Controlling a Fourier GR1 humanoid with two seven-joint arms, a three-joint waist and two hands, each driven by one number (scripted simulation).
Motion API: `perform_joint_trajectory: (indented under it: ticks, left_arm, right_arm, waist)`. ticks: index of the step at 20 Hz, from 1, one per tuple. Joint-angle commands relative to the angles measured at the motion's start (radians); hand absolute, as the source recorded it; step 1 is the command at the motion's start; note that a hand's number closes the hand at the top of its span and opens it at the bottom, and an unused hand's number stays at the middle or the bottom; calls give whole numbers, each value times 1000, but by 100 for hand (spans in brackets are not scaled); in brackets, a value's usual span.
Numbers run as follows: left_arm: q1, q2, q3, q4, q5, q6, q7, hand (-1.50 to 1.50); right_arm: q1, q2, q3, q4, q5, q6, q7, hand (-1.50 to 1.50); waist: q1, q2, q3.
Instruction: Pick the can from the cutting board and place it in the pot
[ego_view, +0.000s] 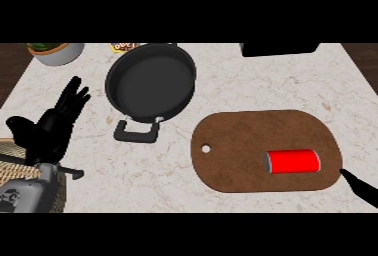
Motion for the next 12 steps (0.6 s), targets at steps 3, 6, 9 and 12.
perform_joint_trajectory:
  ticks: [3,6,9,12]
  left_arm:
    - [116,75,18,40,-84,18,36,0]
    - [86,73,14,35,-120,26,46,0]
    - [59,43,-4,27,-127,25,84,0]
    - [41,50,7,25,-137,16,92,0]
  right_arm:
    - [119,-19,95,-146,131,-13,167,-150]
    - [125,-61,122,-221,173,31,297,-150]
    - [123,-76,186,-294,215,89,430,-150]
    - [140,-144,211,-312,224,203,572,-150]
  waist:
    - [48,39,-70]
    - [66,48,-72]
    - [88,54,-72]
    - [114,60,-74]
